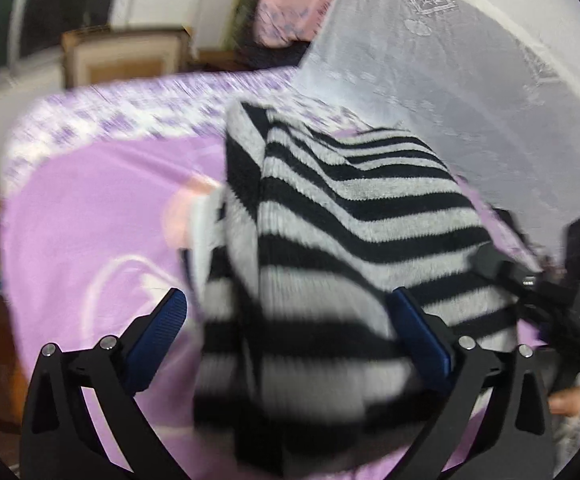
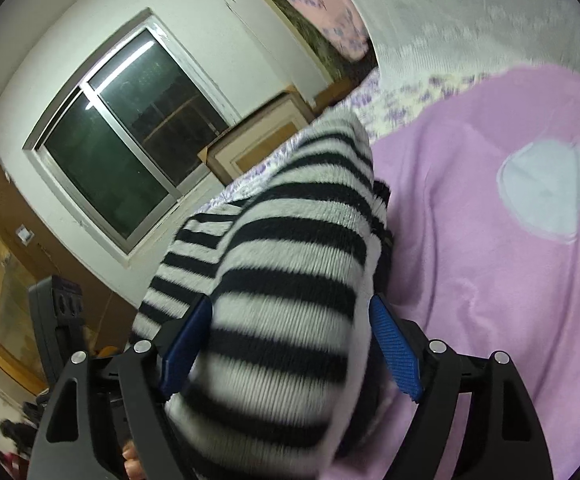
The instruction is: Fold small clothes
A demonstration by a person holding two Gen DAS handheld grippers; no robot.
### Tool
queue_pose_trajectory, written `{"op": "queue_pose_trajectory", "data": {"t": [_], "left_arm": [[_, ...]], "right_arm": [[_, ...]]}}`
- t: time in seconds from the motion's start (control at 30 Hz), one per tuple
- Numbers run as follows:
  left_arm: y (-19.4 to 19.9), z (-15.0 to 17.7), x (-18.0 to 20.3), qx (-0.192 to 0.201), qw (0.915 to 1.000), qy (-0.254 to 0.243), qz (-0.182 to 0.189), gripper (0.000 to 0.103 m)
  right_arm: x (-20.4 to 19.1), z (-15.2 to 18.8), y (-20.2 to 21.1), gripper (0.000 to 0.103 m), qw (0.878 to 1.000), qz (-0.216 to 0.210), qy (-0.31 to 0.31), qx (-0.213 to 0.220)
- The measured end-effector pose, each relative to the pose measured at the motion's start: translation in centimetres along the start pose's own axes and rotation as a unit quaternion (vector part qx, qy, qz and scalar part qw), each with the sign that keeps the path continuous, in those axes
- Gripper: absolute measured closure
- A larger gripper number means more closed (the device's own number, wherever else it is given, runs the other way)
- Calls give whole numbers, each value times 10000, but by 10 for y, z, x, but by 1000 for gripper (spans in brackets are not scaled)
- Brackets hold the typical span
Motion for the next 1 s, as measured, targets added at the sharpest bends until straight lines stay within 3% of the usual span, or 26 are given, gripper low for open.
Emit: {"op": "queue_pose_trajectory", "data": {"t": [0.13,0.33,0.6,1.0], "left_arm": [[34,9,24,533,9949,-337,-782,5],[66,24,62,814,9903,-445,-1039,5],[104,47,106,1083,9799,-578,-1569,5],[156,84,130,1211,9665,-490,-2211,5]], "right_arm": [[-8,12,29,22,9984,250,459,200],[-18,32,72,19,9904,682,1096,491],[-19,43,124,15,9903,466,1184,564],[-37,55,176,9,9890,73,1322,654]]}}
Point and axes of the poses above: each gripper's, at about its wrist camera, not at the fingertips, and y roughly against the way its jaws point, x to its right, z to its underside, the point moved 3 cm from there along -y, roughly the way its jaws point, and after that the axes turned 4 degrees about x, right-handed, at the moved point
